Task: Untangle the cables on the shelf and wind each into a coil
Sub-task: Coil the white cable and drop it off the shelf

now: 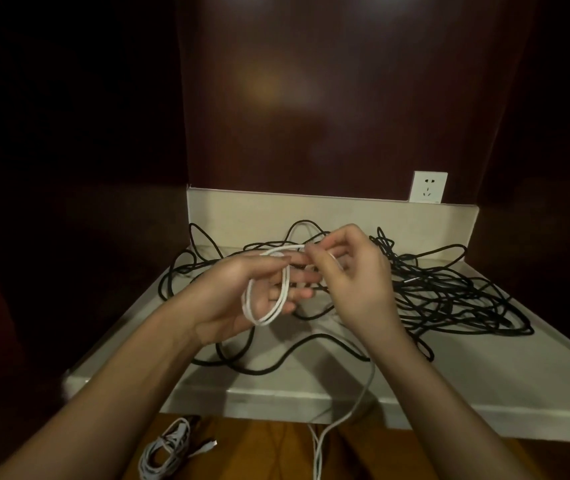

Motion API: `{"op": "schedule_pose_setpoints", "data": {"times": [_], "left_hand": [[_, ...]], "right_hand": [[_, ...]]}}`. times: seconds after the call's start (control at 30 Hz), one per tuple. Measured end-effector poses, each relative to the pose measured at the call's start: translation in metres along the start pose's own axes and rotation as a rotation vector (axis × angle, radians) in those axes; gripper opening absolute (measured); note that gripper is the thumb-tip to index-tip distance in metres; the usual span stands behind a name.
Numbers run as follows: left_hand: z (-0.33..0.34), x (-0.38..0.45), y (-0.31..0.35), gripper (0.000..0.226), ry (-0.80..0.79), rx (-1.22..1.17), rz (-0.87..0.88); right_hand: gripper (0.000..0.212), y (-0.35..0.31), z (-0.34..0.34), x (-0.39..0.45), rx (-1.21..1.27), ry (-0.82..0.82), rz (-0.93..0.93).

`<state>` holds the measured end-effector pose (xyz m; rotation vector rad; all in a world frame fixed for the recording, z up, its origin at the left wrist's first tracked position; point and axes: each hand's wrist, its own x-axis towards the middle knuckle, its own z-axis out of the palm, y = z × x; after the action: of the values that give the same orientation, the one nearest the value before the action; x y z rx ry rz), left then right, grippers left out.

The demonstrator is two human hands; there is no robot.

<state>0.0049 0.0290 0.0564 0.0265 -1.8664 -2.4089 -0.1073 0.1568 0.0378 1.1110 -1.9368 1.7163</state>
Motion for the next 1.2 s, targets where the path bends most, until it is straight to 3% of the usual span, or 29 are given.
{"op": "schedule_pose_setpoints", "data": {"times": [0.13,0.27,0.33,0.47,0.57,0.7,0.77,0.83,0.9,0.97,1.07,1.2], "left_hand": [[0.008,0.007,0.000,0.053,0.076,-0.201,0.126],[0.016,0.010,0.001,0.049,0.107,-0.363,0.178],[0.019,0.014,0.002,0.041,0.136,-0.468,0.218],[0.021,0.028,0.000,0.035,0.414,-0.545,0.368],[0.013,0.039,-0.009,0.034,0.612,-0.364,0.630],[-0.003,0.047,-0.024,0.027,0.799,0.337,0.950],[-0.010,0.051,-0.026,0.028,0.741,0.767,0.977],[-0.011,0.048,-0.022,0.036,0.592,1.055,0.852],[-0.006,0.042,-0.015,0.054,0.397,1.145,0.679],[-0.002,0.033,-0.009,0.059,0.190,1.041,0.527],[0.003,0.022,-0.002,0.037,-0.048,0.948,0.430],[0.003,0.018,0.007,0.044,-0.185,0.978,0.282]], "right_hand": [[0.005,0.011,0.011,-0.011,-0.031,-0.011,-0.116],[0.017,0.018,0.021,-0.027,0.103,0.061,-0.001],[0.020,0.018,0.025,-0.040,0.053,-0.045,-0.036],[0.017,0.012,0.031,-0.059,-0.134,-0.387,0.027],[0.024,0.000,0.025,-0.067,-0.108,-0.554,0.088],[0.023,-0.011,0.011,-0.063,-0.296,-0.559,-0.028],[0.023,-0.012,0.004,-0.052,-0.449,-0.456,-0.244],[0.025,-0.011,-0.005,-0.038,-0.520,-0.392,-0.440],[0.018,-0.011,-0.015,-0.023,-0.517,-0.395,-0.572],[0.020,-0.014,-0.021,-0.009,-0.491,-0.376,-0.639],[0.020,-0.016,-0.028,0.006,-0.412,-0.316,-0.610],[0.034,-0.013,-0.032,0.016,-0.340,-0.362,-0.298]]}}
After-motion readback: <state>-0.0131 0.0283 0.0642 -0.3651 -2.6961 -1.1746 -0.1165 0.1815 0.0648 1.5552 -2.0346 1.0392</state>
